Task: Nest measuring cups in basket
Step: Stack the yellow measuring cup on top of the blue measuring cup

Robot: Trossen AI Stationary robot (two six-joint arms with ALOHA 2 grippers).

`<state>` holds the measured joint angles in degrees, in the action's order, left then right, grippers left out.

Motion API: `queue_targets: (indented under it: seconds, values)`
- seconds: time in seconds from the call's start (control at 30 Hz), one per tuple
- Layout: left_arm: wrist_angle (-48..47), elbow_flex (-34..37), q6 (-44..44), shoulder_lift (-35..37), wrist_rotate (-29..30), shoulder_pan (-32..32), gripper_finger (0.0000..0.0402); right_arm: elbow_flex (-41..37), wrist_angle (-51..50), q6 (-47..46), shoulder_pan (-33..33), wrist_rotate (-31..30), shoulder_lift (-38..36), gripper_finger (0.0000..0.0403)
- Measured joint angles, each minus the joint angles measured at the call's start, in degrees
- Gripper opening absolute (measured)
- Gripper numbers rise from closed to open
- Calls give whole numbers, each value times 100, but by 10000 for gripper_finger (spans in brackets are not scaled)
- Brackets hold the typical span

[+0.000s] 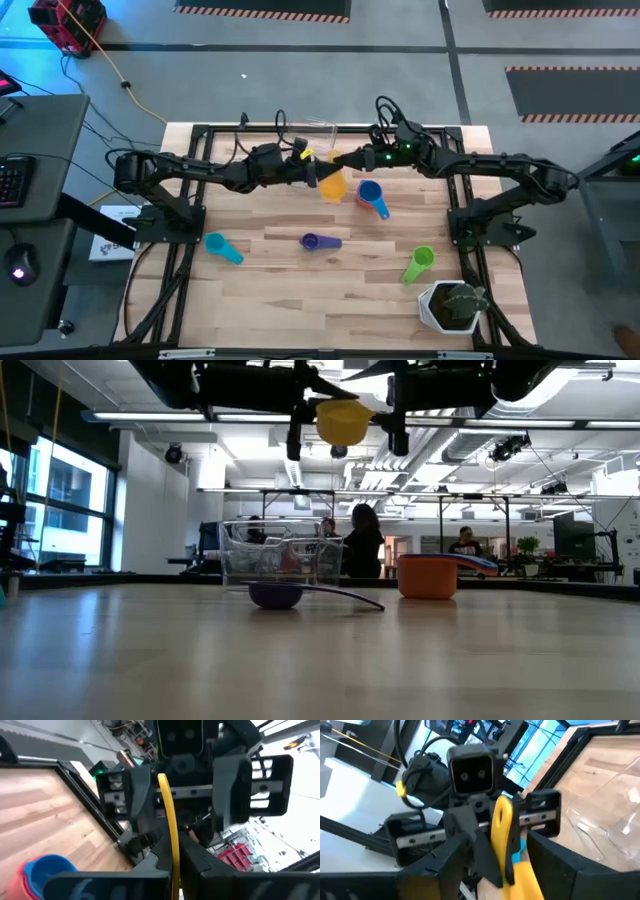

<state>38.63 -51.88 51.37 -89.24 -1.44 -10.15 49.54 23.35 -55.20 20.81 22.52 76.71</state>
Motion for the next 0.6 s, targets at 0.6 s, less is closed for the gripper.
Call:
queue_targets:
  seconds: [0.6]
  values:
    - [-268,2,-4,-8,121,85,4,0,-249,11,-71,-28,0,46]
